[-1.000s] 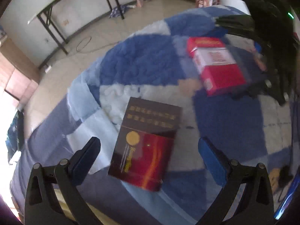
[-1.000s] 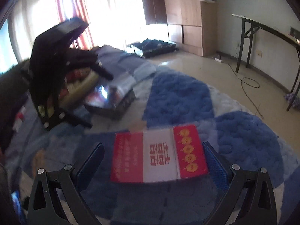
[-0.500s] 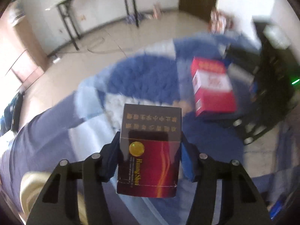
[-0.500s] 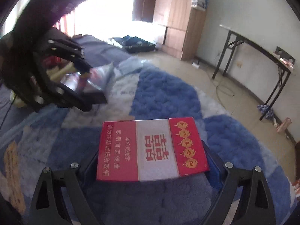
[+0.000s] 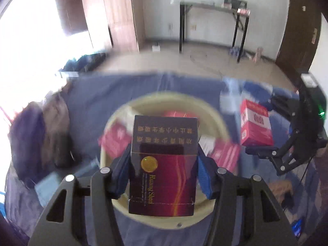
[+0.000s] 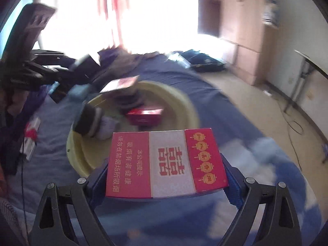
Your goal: Organize rigid objects
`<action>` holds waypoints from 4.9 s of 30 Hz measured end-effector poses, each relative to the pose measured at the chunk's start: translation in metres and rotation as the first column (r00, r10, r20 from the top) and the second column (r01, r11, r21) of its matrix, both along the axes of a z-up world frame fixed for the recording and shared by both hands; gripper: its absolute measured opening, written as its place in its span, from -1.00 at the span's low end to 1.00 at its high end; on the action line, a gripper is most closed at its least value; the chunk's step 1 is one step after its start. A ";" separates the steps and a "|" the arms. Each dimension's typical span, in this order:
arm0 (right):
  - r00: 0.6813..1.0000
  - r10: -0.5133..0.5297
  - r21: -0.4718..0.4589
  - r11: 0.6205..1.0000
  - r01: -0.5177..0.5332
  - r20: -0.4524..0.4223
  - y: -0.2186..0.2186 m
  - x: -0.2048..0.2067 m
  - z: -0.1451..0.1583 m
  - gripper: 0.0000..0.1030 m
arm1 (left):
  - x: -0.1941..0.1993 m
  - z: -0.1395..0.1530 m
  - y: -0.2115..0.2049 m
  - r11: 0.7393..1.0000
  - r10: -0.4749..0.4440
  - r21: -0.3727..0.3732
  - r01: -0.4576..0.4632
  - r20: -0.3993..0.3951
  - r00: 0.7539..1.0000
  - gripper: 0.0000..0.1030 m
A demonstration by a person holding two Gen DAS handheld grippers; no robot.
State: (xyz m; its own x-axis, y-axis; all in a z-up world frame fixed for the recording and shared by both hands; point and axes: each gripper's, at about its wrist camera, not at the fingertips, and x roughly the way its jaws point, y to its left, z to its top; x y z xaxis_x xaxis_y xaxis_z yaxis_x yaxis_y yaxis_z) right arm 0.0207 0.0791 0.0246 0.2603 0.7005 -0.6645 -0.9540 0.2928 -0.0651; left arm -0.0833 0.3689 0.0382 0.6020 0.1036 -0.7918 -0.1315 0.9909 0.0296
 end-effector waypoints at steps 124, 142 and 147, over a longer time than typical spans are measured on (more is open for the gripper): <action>0.997 0.011 -0.160 0.987 0.002 0.080 0.057 -0.024 -0.128 0.99 | -0.056 -0.140 -0.084 0.901 0.431 -0.044 -0.431 -0.008 0.902 1.00; 0.997 0.011 -0.160 0.987 0.002 0.080 0.057 -0.024 -0.128 0.99 | -0.056 -0.140 -0.084 0.901 0.431 -0.044 -0.431 -0.009 0.902 1.00; 0.997 0.010 -0.160 0.987 0.003 0.080 0.057 -0.024 -0.128 0.99 | -0.056 -0.140 -0.084 0.901 0.431 -0.044 -0.431 -0.008 0.902 1.00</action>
